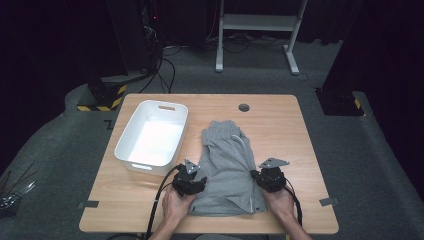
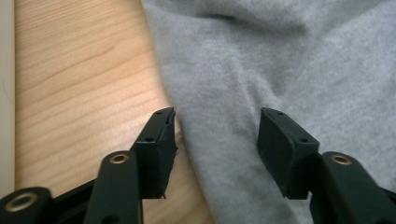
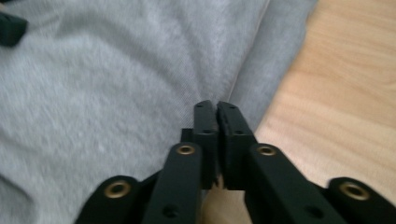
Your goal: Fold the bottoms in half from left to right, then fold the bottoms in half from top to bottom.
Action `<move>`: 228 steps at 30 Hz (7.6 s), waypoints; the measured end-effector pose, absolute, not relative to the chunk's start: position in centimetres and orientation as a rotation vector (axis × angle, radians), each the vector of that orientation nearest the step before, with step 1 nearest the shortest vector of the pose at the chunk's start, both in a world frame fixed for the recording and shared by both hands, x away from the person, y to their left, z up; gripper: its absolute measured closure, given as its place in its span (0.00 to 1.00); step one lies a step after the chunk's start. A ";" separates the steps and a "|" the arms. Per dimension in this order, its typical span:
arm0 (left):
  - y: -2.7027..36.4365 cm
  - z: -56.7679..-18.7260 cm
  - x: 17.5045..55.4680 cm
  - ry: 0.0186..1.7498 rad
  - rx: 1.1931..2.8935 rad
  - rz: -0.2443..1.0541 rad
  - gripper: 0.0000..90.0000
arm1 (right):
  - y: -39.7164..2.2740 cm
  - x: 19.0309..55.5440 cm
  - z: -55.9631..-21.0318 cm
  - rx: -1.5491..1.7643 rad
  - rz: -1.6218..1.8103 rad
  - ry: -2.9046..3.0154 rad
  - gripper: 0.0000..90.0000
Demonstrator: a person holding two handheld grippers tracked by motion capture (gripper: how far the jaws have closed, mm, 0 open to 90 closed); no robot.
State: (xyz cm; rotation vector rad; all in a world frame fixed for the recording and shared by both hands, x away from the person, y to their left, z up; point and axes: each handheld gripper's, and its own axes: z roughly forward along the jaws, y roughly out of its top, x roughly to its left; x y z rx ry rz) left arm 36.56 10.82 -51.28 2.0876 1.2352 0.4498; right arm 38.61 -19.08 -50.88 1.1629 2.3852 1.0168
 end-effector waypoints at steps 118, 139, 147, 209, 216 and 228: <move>11.8 -50.7 34.7 1.202 2.093 0.370 0.33 | -20.6 34.7 -51.5 1.311 1.133 2.295 0.40; 10.9 -51.5 31.5 1.136 2.134 0.400 0.55 | -18.9 32.3 -52.1 1.133 1.052 2.366 0.73; 11.3 -51.3 31.6 1.128 2.132 0.362 0.82 | -18.9 32.3 -52.0 1.082 1.065 2.407 0.87; 13.6 -41.5 30.2 0.925 1.849 0.389 0.93 | -20.1 30.4 -42.1 0.816 1.316 2.193 0.89; 12.8 -41.6 34.1 0.968 1.844 0.409 0.93 | -20.3 33.8 -42.1 0.887 1.306 2.189 0.89; 12.2 -43.0 37.8 1.053 1.844 0.449 0.93 | -20.0 37.7 -42.9 0.950 1.268 2.195 0.89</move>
